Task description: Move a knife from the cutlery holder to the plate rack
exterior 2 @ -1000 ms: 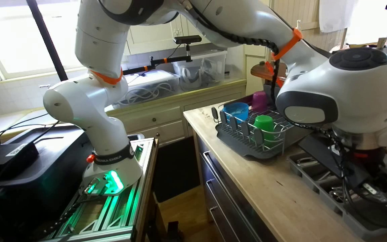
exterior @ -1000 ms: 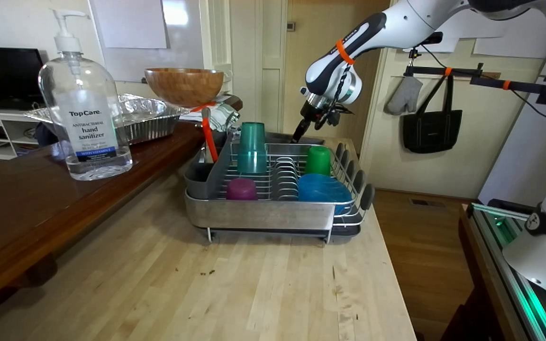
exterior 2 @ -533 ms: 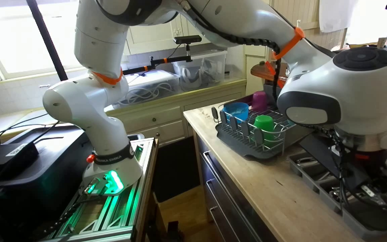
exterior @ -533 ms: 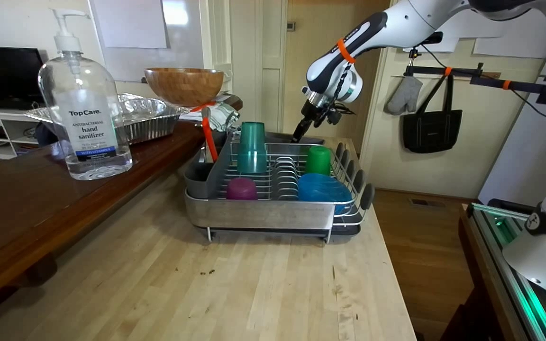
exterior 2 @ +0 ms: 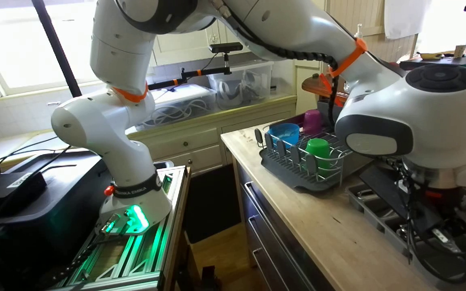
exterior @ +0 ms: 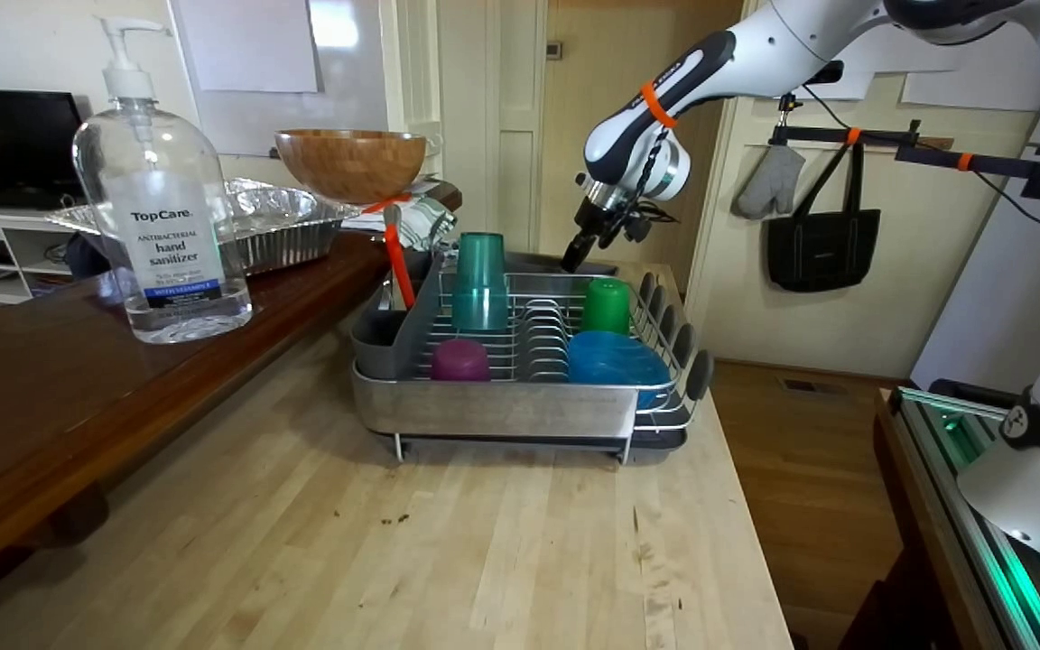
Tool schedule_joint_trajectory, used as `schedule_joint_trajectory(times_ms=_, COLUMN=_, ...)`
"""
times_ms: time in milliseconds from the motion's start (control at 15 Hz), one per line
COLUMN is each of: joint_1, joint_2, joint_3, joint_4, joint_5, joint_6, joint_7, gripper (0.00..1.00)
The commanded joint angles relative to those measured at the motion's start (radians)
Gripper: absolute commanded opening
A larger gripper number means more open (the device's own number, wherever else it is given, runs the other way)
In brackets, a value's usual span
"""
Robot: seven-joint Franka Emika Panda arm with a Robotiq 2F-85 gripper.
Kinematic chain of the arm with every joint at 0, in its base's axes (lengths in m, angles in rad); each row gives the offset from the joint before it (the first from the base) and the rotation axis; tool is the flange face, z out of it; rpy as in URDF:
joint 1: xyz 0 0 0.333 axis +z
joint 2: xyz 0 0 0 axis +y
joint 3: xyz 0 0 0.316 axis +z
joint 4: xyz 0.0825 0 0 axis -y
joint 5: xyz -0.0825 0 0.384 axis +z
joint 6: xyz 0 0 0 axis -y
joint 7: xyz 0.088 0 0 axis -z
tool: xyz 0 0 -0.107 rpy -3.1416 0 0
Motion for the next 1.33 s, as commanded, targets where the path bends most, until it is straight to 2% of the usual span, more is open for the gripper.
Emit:
schedule_joint_trajectory(times_ms=0, joint_1=0.006, joint_2=0.034, joint_3=-0.003, joint_4=0.044, joint_5=-0.052, joint_6=-0.067, joint_7=0.059, gripper=0.16)
schedule_joint_trajectory(times_ms=133, joint_1=0.007, joint_2=0.028, joint_3=-0.014, joint_4=0.056, joint_5=-0.060, joint_6=-0.086, joint_7=0.088, gripper=0.04)
schedule_joint_trajectory(times_ms=267, joint_1=0.015, joint_2=0.025, joint_3=-0.033, joint_4=0.066, joint_5=-0.085, joint_6=-0.122, joint_7=0.133, gripper=0.05)
schedule_joint_trajectory(times_ms=333, joint_1=0.017, joint_2=0.010, joint_3=-0.047, joint_4=0.058, joint_5=-0.100, joint_6=-0.130, joint_7=0.153, gripper=0.02)
schedule_joint_trajectory(times_ms=400, joint_1=0.014, joint_2=0.000, joint_3=-0.053, joint_4=0.053, joint_5=-0.107, joint_6=-0.132, joint_7=0.165, gripper=0.05)
schedule_joint_trajectory(times_ms=600, joint_1=-0.005, joint_2=-0.060, joint_3=-0.067, joint_4=-0.003, joint_5=-0.103, joint_6=-0.102, joint_7=0.188, gripper=0.04)
schedule_joint_trajectory(times_ms=1000, joint_1=-0.075, joint_2=-0.163, joint_3=-0.009, joint_4=-0.087, joint_5=0.028, joint_6=-0.053, joint_7=0.106, gripper=0.04)
schedule_joint_trajectory(times_ms=1267, joint_1=-0.097, joint_2=-0.204, joint_3=0.008, joint_4=-0.085, joint_5=0.148, joint_6=-0.042, joint_7=0.084, gripper=0.04)
